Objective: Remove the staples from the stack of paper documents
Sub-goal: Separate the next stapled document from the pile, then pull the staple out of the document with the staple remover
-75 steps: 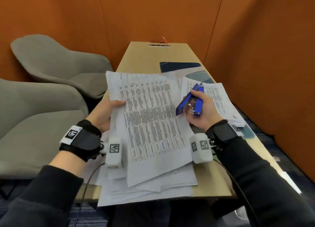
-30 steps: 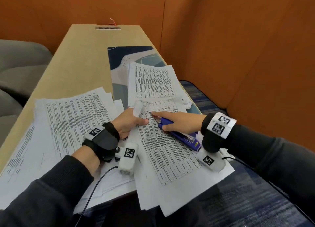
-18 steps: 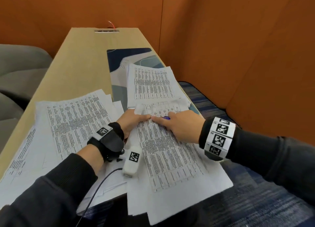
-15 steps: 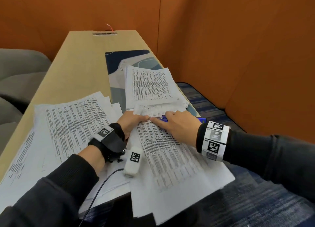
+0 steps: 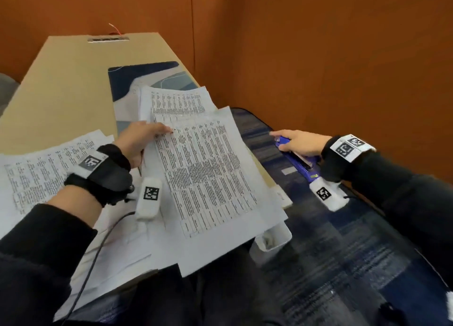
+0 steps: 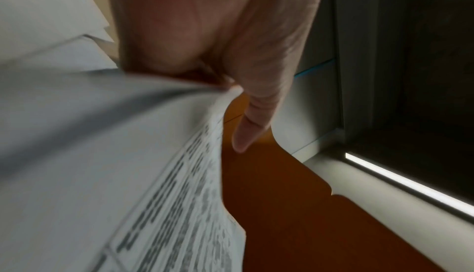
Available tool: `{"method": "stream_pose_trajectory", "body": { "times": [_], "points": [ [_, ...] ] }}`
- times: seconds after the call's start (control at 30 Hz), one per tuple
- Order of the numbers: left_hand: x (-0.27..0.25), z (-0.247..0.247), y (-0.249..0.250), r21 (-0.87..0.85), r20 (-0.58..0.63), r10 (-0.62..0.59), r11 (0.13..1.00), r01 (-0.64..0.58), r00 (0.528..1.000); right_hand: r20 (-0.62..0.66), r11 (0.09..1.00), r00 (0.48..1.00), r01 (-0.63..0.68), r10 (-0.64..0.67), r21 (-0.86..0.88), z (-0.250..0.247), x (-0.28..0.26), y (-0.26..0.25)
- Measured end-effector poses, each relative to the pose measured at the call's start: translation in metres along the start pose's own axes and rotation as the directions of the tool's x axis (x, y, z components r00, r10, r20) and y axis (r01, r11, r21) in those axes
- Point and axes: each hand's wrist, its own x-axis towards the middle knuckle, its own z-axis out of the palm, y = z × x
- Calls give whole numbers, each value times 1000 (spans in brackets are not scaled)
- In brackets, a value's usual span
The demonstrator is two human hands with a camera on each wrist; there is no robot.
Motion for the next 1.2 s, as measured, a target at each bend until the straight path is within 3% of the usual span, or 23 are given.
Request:
{"method": "stream_pose_trajectory", "body": {
  "times": [0.13,0.27,0.43,0.6,0.73,0.8,0.83,0.9,0.93,0.97,1.0,1.03,1.07,1.2],
  "points": [
    [-3,-1,-16,249,148,-92,967,53,985,298,963,937,-111,183,-244,59,0,48],
    [-17,-5,-31,384,221,-120,923,26,968,443,917,825,-203,349,-344,110,-4,62],
    [-19,-8,-30,293,62,27,955,-44,998,455,879,808,-153,374,-452,124,3,76],
    [-23,2,-32,300,81,39,952,-62,996,439,884,790,-265,428,-385,122,-2,87],
    [-26,11,-28,251,-51,218,947,-199,975,366,857,828,-238,425,-457,115,-7,85],
    [-29,12,-21,247,-105,327,923,-293,939,307,894,871,-266,382,-360,96,-9,82],
    [-31,13,-17,267,-124,379,903,-337,917,245,928,905,-292,347,-232,87,-7,83],
    [-33,13,-10,302,-155,459,865,-400,875,100,941,961,-272,257,200,63,-6,75],
    [-32,14,-6,302,-175,480,857,-417,860,18,845,974,-205,225,495,52,-7,66],
    [-32,16,-2,304,-190,497,850,-431,846,-68,673,977,-88,203,735,40,-10,51],
    [-30,18,2,322,-204,522,835,-447,828,-143,492,975,42,169,870,29,-16,35],
    [-29,21,7,352,-204,552,812,-466,808,-200,359,971,143,130,923,18,-19,19],
    [-28,24,13,369,-195,583,789,-492,789,-248,294,966,215,76,931,8,-24,0],
    [-31,41,48,402,-160,719,673,-620,676,-361,271,921,388,-148,881,-9,-33,-63]
  ]
}}
